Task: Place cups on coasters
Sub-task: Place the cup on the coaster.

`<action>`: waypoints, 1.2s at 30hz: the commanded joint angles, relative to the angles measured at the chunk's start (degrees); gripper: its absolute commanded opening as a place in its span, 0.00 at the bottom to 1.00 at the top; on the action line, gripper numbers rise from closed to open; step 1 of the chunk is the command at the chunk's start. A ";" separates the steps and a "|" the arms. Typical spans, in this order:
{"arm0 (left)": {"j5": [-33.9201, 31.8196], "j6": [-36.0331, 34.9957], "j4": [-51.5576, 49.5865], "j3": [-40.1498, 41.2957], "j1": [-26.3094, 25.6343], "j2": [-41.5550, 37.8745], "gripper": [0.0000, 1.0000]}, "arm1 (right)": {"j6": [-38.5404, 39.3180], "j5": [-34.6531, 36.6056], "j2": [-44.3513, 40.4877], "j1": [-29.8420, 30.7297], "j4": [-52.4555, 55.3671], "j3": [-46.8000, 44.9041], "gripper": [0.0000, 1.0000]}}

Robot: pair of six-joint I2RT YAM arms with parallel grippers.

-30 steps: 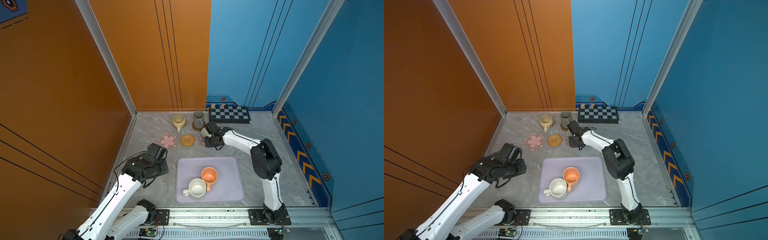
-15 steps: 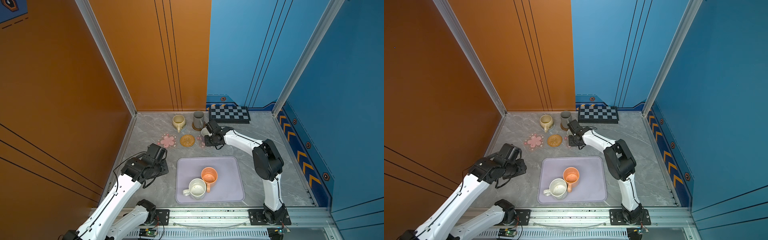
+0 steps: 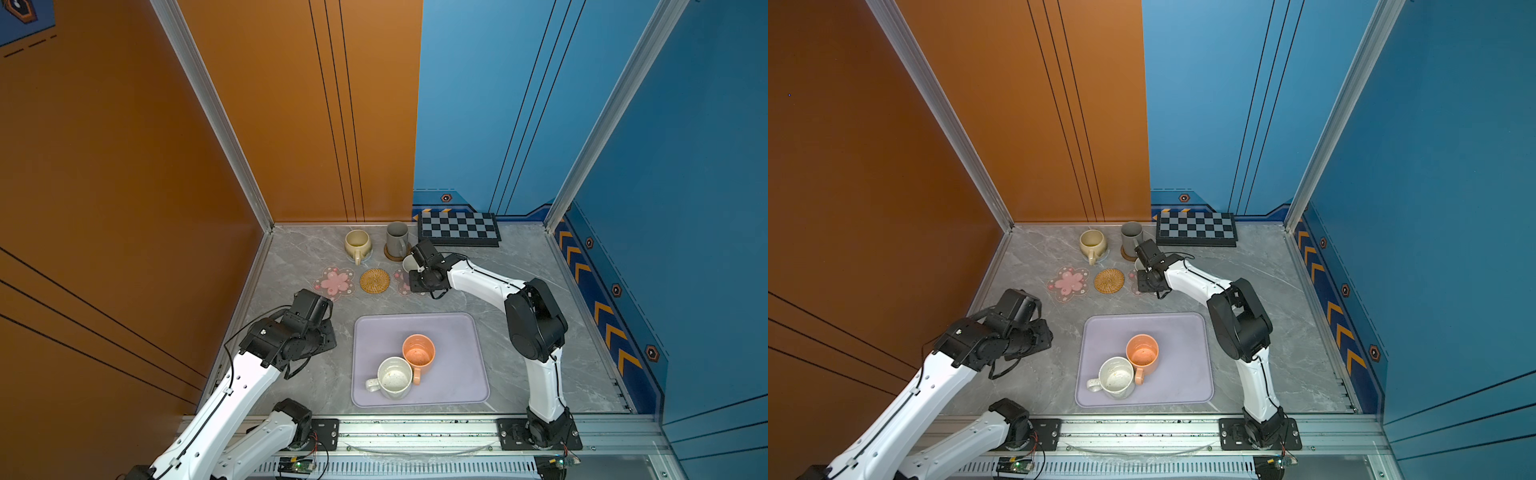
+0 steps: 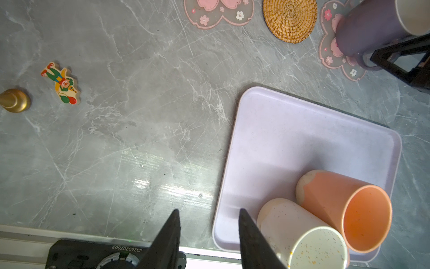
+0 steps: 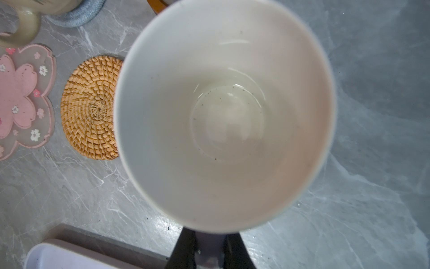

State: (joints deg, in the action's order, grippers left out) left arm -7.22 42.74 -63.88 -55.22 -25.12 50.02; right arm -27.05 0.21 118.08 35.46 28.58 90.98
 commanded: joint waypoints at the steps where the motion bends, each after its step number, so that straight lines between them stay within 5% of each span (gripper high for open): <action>1: 0.67 0.68 -0.44 1.04 0.27 -1.07 0.42 | -0.11 0.96 -3.45 0.22 -0.45 -1.15 0.26; 17: 0.68 -0.32 -0.37 1.33 -2.74 -0.71 0.44 | 3.83 -2.48 -10.22 0.00 -0.45 -2.18 0.41; 36: -2.69 0.86 -0.46 0.57 -20.35 1.65 0.45 | 0.51 3.82 -35.10 -1.29 1.49 -21.05 0.44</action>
State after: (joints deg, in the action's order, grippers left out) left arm -7.68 42.96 -63.88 -54.39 -43.92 51.31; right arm -24.91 1.52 86.04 34.41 27.99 72.60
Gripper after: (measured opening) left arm 0.452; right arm 0.439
